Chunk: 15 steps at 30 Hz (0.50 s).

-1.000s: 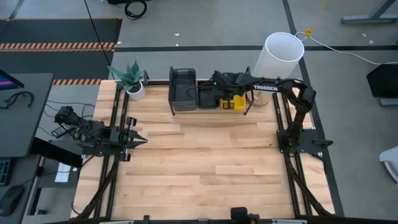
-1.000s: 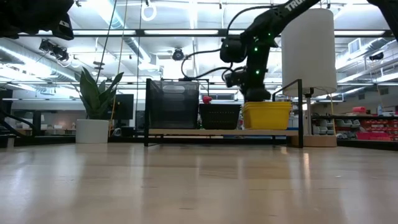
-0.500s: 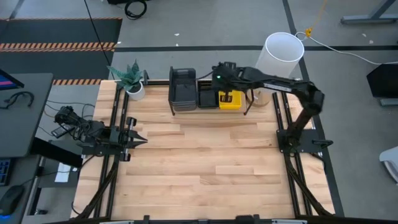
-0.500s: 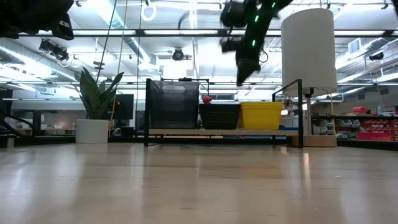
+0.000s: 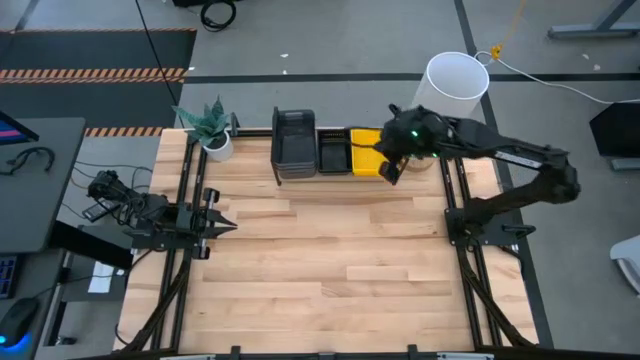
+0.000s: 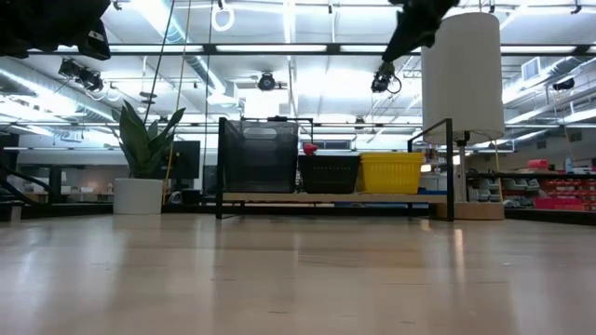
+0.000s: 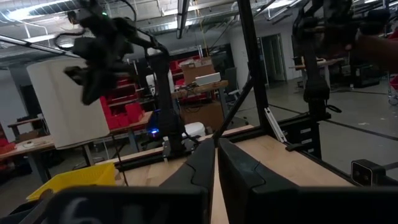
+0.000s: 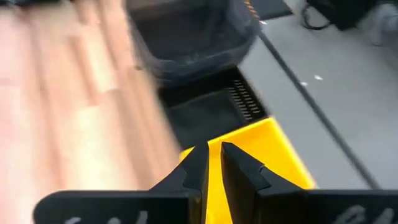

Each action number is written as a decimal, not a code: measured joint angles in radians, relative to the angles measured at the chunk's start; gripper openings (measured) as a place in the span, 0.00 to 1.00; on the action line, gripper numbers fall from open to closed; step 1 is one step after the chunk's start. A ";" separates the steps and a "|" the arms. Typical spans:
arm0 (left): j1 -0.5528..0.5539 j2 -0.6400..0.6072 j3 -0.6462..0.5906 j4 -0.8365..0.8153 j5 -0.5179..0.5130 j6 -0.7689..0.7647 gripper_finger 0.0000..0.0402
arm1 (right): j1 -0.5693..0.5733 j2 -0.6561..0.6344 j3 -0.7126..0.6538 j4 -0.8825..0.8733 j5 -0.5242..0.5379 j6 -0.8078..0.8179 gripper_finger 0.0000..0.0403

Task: Stack baskets on shelf by color
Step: Return to Home Position

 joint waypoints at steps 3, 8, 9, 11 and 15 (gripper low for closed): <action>0.000 0.000 0.000 0.000 0.000 0.000 0.07 | 0.040 -0.086 -0.101 0.068 -0.036 0.044 0.11; 0.000 0.000 0.000 0.000 0.000 0.000 0.09 | 0.110 -0.234 -0.297 0.208 -0.099 0.104 0.11; 0.000 0.000 0.000 0.000 0.000 0.000 0.09 | 0.125 -0.263 -0.337 0.239 -0.106 0.118 0.11; 0.000 0.000 0.000 0.000 0.000 0.000 0.09 | 0.156 -0.321 -0.417 0.301 -0.109 0.138 0.11; 0.000 0.000 0.000 0.000 0.000 0.000 0.07 | 0.205 -0.427 -0.565 0.424 -0.108 0.180 0.11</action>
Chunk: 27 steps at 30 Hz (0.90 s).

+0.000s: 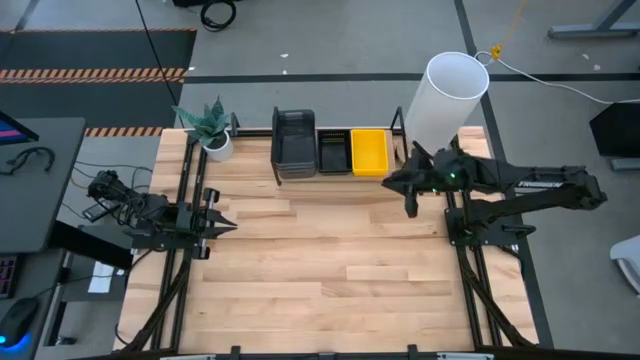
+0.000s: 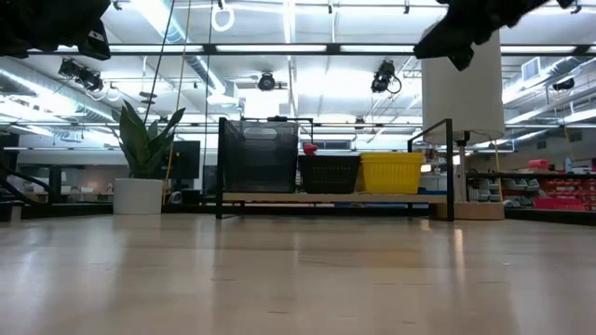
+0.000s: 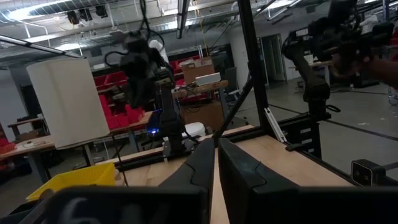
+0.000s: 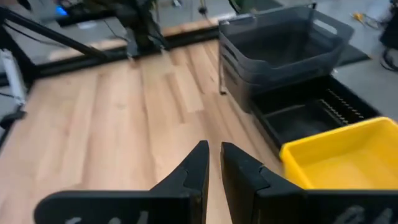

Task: Stack baskets on shelf by color
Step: Return to Home Position

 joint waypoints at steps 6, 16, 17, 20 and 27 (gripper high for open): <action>0.000 0.000 0.000 0.000 0.000 0.000 0.07 | 0.061 -0.153 -0.200 0.161 0.002 0.029 0.11; 0.000 0.000 0.000 0.000 0.000 0.000 0.08 | 0.124 -0.417 -0.497 0.365 0.000 0.055 0.11; 0.000 0.000 0.000 0.000 0.000 0.000 0.08 | 0.127 -0.442 -0.523 0.382 0.000 0.059 0.11; 0.000 0.000 0.000 0.000 0.000 0.000 0.07 | 0.135 -0.515 -0.593 0.408 -0.004 0.089 0.11; 0.000 0.000 0.000 0.000 0.000 0.000 0.08 | 0.162 -0.679 -0.679 0.401 -0.045 0.136 0.11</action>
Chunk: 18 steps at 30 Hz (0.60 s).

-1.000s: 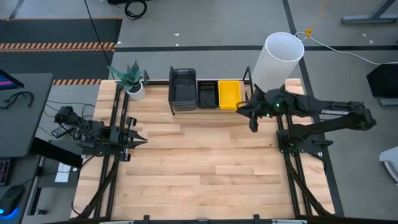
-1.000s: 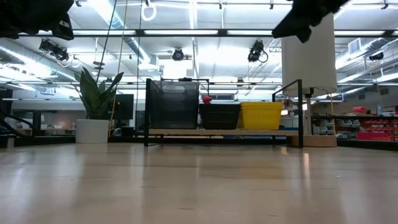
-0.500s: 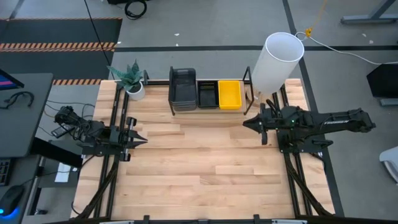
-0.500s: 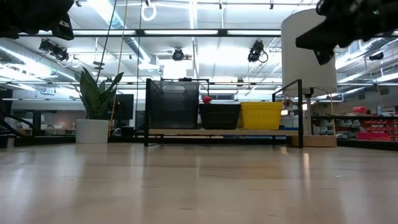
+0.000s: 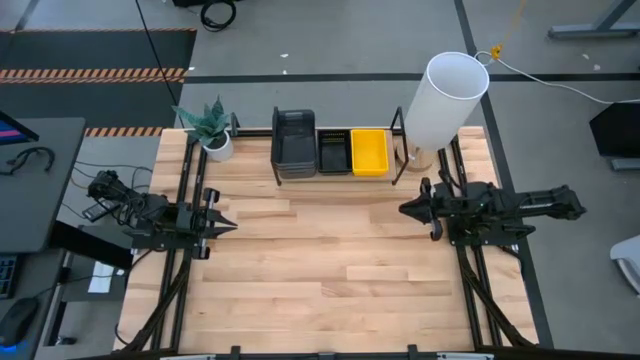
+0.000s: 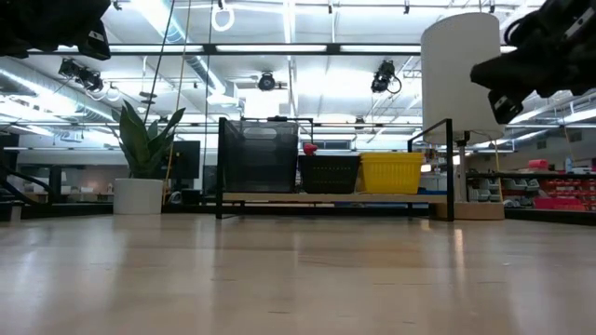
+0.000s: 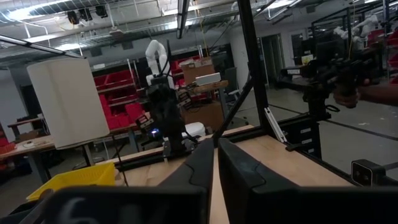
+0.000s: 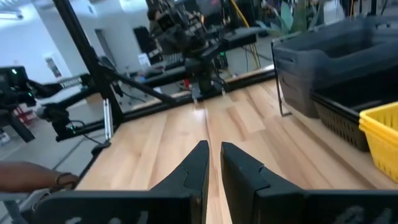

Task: Stack baskets on shelf by color
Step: Return to Home Position

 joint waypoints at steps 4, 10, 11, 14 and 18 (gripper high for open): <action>0.000 0.000 0.000 0.000 0.000 0.000 0.09 | 0.004 -0.081 -0.023 0.000 0.004 -0.023 0.11; 0.000 0.000 0.000 0.000 0.000 0.000 0.07 | 0.004 -0.121 -0.059 0.003 0.038 -0.055 0.11; 0.000 0.000 0.000 0.000 0.000 0.000 0.07 | 0.004 -0.121 -0.066 0.006 0.049 -0.055 0.11; 0.000 0.000 0.000 0.000 0.000 0.000 0.06 | 0.004 -0.119 -0.089 0.052 0.058 -0.075 0.11; 0.000 0.000 0.000 0.001 0.000 0.000 0.07 | 0.004 -0.120 -0.089 0.066 0.131 -0.081 0.11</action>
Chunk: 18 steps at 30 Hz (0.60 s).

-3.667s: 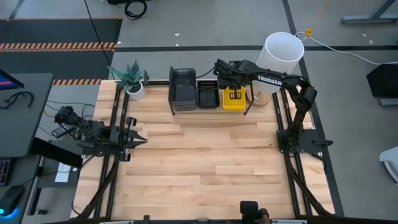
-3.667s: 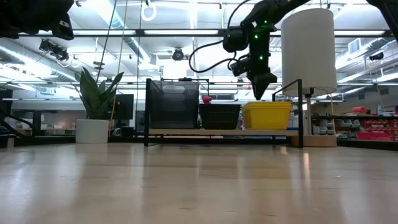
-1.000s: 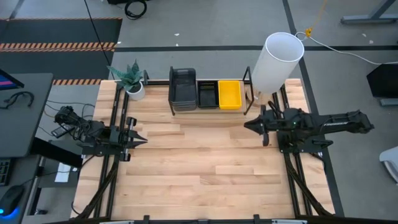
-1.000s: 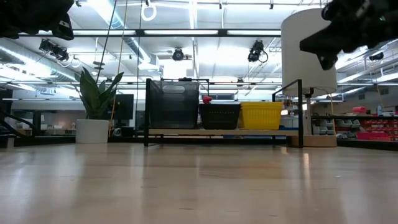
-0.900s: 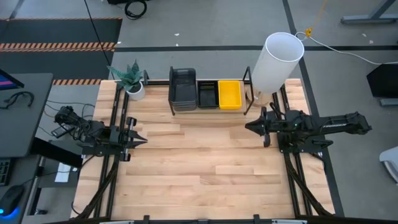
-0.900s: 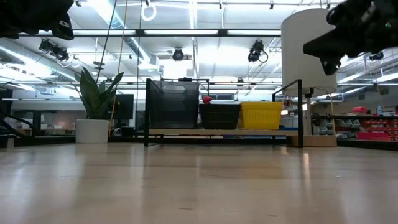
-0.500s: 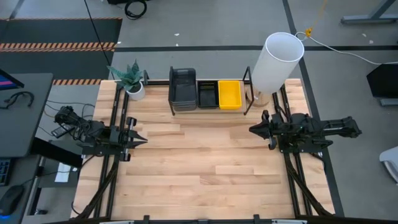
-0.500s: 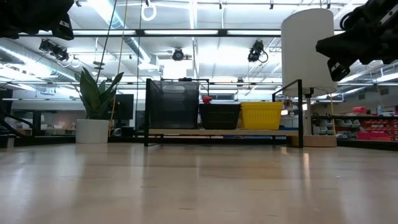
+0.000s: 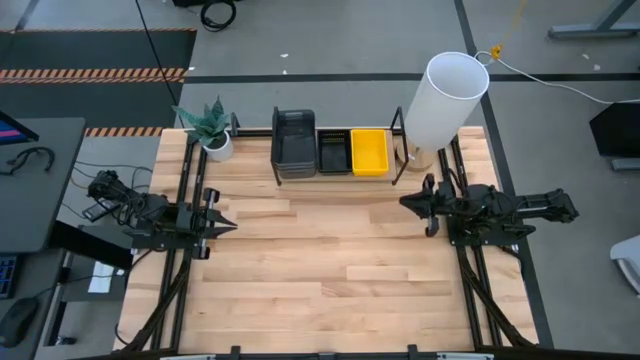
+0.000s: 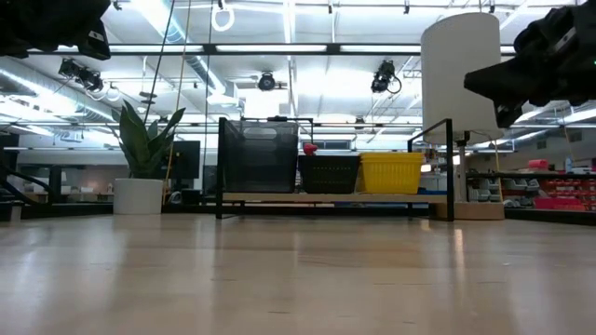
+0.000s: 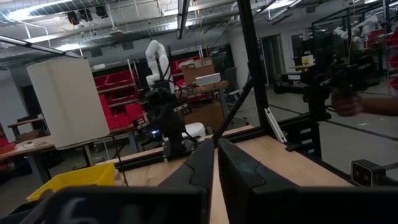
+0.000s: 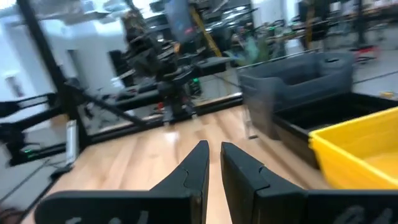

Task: Stack baskets on shelf by color
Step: Return to Home Position

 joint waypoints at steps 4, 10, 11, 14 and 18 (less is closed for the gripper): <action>0.000 0.000 0.000 0.000 0.000 0.000 0.09 | 0.000 0.000 0.000 0.003 0.033 -0.064 0.11; 0.000 0.000 0.000 0.000 0.000 0.000 0.08 | 0.000 0.000 0.000 0.003 0.030 -0.184 0.11; 0.000 0.000 0.000 0.000 0.000 0.000 0.07 | 0.000 0.000 0.000 0.002 0.029 -0.184 0.11; 0.000 0.000 0.000 -0.001 0.000 0.000 0.06 | 0.000 0.000 0.000 0.002 0.029 -0.185 0.11; 0.000 0.000 0.000 -0.001 0.000 0.000 0.07 | 0.000 0.000 0.000 0.002 0.029 -0.186 0.11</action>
